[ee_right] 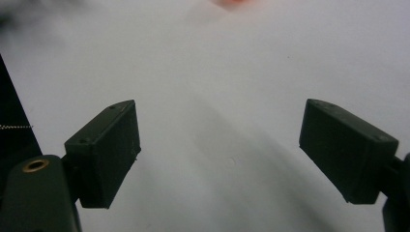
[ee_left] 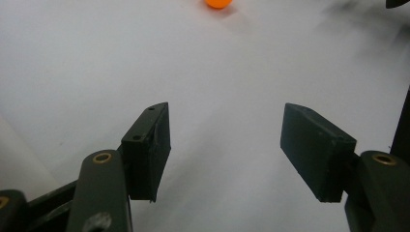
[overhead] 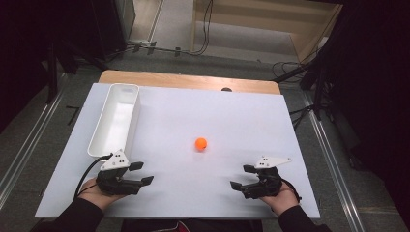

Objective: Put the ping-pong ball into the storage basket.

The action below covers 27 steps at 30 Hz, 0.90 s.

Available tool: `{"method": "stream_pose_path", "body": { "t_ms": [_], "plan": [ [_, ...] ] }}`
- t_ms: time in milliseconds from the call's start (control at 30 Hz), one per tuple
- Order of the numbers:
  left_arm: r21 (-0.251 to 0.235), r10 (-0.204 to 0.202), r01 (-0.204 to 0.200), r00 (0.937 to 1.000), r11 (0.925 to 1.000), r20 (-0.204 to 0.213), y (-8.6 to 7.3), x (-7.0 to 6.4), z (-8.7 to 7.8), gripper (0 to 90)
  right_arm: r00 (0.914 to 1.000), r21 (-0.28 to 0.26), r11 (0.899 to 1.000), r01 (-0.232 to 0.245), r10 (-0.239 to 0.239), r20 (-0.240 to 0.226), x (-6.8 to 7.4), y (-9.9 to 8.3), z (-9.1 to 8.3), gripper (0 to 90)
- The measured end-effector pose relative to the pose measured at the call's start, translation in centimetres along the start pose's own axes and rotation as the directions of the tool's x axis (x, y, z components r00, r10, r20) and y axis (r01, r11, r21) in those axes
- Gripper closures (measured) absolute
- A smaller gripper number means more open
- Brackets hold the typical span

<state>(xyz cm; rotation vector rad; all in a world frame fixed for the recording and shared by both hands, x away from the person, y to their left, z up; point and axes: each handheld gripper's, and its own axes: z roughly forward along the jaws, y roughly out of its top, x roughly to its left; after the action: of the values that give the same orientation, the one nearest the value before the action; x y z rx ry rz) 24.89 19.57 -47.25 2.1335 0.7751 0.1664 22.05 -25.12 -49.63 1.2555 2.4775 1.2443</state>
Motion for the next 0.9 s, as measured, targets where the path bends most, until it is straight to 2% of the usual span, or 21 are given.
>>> {"method": "stream_pose_path", "body": {
  "t_ms": [367,900],
  "plan": [
    [0.002,-0.034,0.034,0.9993,0.9994,0.018,0.07,0.5,0.05,29.5,1.0,0.012,1.0,0.006,-0.005,-0.007,0.09,-0.06,0.14,13.1],
    [0.004,-0.04,0.04,0.9989,0.9992,0.024,0.21,0.6,0.26,29.5,0.9998,0.014,1.0,0.0,0.0,-0.021,-0.2,-0.08,0.34,13.1]
  ]
}}
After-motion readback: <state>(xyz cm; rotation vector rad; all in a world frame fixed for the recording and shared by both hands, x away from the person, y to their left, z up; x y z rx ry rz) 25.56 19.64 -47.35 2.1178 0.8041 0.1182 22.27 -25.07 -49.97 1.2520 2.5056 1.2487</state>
